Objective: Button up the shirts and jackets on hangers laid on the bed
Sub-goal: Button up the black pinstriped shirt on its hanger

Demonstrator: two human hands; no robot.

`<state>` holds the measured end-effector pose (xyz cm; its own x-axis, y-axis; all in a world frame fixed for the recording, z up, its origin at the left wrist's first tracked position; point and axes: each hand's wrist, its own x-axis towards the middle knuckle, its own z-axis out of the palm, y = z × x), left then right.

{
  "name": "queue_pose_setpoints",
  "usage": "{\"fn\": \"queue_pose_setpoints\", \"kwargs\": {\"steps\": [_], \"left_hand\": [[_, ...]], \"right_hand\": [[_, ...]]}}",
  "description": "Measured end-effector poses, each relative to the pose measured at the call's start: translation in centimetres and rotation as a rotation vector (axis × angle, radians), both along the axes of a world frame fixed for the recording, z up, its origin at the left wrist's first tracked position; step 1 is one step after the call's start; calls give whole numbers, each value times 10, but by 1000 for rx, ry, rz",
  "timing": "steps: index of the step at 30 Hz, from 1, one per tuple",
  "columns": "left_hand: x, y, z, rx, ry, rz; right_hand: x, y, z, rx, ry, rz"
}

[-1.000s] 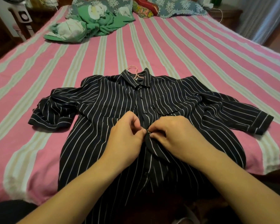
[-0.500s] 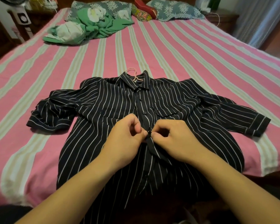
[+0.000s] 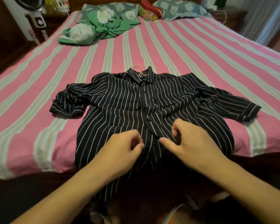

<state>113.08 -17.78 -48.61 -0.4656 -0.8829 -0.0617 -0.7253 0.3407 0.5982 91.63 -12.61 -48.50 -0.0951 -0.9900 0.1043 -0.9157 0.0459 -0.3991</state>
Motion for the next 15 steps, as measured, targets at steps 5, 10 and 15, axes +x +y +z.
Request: {"fn": "queue_pose_setpoints", "kwargs": {"steps": [5,10,15], "left_hand": [[-16,47,-49,-352,-121,104],[-23,46,-48,-382,-81,157],[-23,33,-28,-132,2,153]], "right_hand": [[15,17,-45,-107,192,-75],[-6,9,-32,-69,-375,-261],[-28,-2,-7,28,-807,-374]]}}
